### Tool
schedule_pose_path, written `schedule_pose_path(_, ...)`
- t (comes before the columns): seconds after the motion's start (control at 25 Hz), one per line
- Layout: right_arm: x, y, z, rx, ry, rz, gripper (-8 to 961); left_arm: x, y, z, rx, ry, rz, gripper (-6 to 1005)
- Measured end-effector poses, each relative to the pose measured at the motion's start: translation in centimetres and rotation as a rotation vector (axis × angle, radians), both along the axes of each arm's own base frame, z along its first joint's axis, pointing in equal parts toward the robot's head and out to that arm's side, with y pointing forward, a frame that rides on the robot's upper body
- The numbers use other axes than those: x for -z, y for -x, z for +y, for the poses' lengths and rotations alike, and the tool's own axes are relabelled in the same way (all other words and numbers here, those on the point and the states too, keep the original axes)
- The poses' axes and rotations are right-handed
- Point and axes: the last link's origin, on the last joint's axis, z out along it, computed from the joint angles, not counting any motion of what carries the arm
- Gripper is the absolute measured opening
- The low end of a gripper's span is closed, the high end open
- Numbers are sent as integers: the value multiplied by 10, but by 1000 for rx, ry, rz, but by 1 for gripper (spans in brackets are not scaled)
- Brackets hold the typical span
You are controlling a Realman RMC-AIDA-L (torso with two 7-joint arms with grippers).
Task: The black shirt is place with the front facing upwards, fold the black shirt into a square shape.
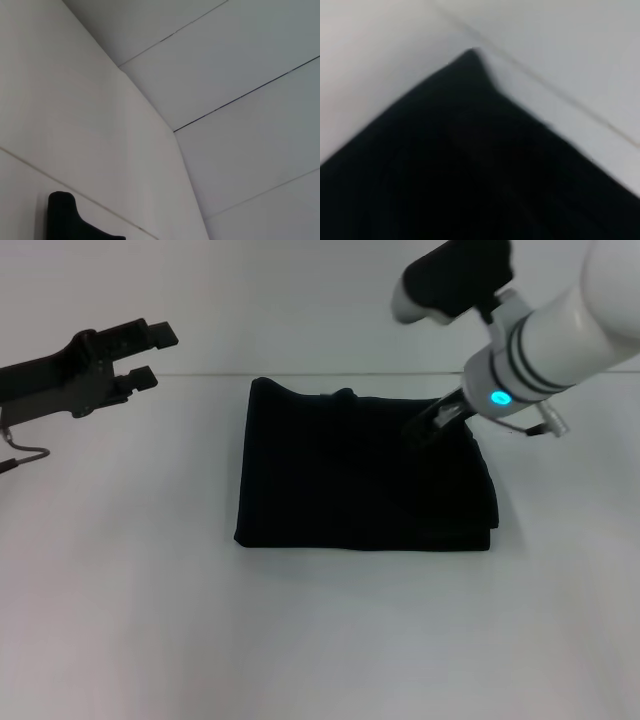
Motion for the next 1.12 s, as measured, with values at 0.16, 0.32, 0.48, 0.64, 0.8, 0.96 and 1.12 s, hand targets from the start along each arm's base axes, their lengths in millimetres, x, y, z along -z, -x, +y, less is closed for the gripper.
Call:
schedule_pose_path(0.16, -20, -9, 0, 53, -80, 29, 15, 0, 1, -1, -2, 0, -2, 814)
schedule_pose_path(0.32, -29, -21, -3, 130, -85, 42, 14, 0, 1, 0, -3, -2, -3, 814)
schedule_pose_path(0.48, -35, -41, -5, 203, -112, 26, 17, 1, -1, 0, 1, 0, -5, 814)
schedule_pose_path(0.64, -33, -51, -7, 225, -115, 28, 22, 3, -1, 0, 2, 3, -13, 814)
schedule_pose_path(0.8, -29, -58, -10, 248, -102, 31, 26, 5, -4, 1, 10, -1, -34, 814)
schedule_pose_path(0.96, -33, -60, -8, 284, -116, 68, 31, 5, -4, 0, 13, 2, -38, 814)
schedule_pose_path(1.12, -60, -77, 0, 362, -193, 135, 35, 7, -3, -2, 11, 2, -51, 814)
